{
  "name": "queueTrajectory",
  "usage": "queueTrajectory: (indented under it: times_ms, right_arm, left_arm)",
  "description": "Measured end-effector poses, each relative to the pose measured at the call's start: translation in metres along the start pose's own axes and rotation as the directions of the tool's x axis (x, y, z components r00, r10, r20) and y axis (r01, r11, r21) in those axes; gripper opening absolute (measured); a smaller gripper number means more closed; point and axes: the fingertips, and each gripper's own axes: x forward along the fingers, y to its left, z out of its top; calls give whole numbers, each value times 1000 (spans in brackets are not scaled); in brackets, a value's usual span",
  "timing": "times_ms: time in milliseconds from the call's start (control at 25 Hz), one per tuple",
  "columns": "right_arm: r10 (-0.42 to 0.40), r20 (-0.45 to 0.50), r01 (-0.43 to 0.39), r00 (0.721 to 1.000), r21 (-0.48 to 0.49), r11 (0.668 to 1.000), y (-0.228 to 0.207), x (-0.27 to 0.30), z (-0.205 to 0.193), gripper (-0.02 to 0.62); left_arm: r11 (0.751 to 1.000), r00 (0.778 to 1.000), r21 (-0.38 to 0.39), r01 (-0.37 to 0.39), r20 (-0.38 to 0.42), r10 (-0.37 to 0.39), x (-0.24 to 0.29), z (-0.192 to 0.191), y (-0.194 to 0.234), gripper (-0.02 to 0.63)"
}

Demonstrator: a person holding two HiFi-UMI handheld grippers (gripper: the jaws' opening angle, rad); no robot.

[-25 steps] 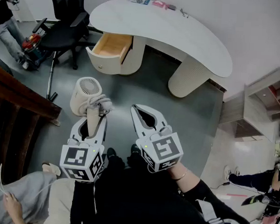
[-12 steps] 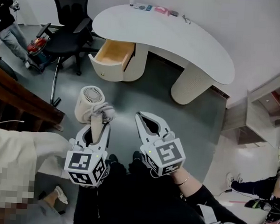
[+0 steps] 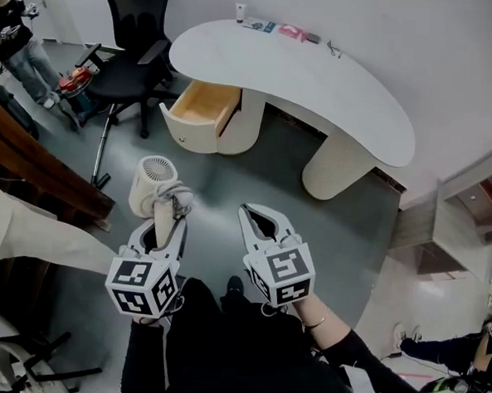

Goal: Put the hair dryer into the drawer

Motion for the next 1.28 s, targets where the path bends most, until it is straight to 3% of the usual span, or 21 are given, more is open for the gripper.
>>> queueTrajectory:
  times_ms: [840, 1280]
  right_arm:
    - [-46, -34, 46, 998, -5, 999, -44, 20, 5, 2]
    - [-53, -52, 53, 997, -2, 999, -52, 42, 8, 2]
  left_arm:
    - [1000, 1000, 27, -7, -2, 7, 37, 19, -12, 133]
    - [999, 1000, 36, -10, -20, 10, 55, 23, 2, 133]
